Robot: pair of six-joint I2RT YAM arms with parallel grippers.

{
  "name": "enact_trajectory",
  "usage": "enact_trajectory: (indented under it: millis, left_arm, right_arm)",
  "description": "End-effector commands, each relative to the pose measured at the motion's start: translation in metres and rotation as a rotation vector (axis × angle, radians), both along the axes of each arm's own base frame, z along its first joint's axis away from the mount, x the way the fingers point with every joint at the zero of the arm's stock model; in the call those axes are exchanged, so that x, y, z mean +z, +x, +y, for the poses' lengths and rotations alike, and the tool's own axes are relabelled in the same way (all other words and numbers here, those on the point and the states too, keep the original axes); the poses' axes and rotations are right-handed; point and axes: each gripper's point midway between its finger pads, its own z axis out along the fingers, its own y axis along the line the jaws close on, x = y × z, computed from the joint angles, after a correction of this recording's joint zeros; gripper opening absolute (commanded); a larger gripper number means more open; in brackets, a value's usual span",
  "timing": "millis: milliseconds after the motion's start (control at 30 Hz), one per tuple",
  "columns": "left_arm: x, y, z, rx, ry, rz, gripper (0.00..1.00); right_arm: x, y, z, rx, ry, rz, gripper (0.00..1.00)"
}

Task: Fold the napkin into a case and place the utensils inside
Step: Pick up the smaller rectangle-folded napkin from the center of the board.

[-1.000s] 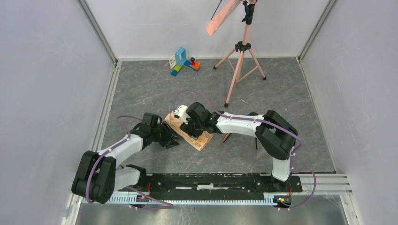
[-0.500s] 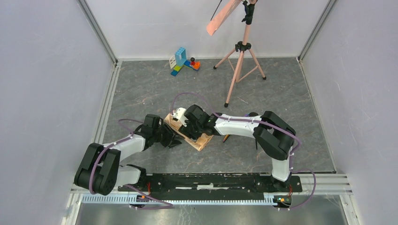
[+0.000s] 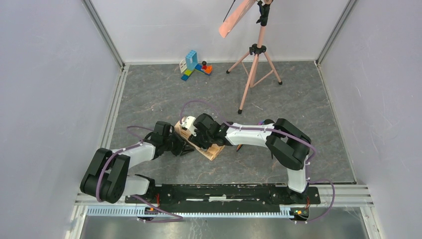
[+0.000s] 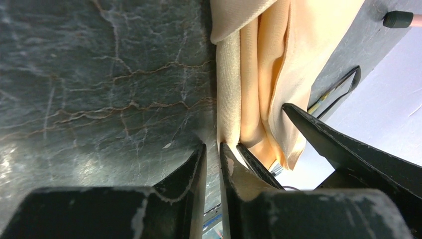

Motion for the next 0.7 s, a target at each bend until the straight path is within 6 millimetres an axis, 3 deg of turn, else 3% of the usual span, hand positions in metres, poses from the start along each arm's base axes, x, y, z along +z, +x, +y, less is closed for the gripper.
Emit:
enact_trajectory:
  millis: [0,167,433,667]
  left_arm:
    - [-0.009,0.000,0.000,0.022,0.009,0.015,0.22]
    - [-0.012,-0.001,-0.001,0.017,0.015,0.021,0.19]
    - [-0.017,-0.003,-0.001,0.015,0.023,0.031,0.14]
    - [-0.020,-0.005,0.000,0.019,0.034,0.034,0.09]
  right_arm:
    - [0.000,0.010,0.003,-0.036,0.003,-0.052,0.54]
    - [0.000,0.010,0.005,-0.038,0.011,-0.049,0.42]
    - [0.026,0.005,0.017,-0.023,0.076,-0.021,0.02]
    - [0.037,-0.003,0.024,-0.046,0.116,0.045,0.00]
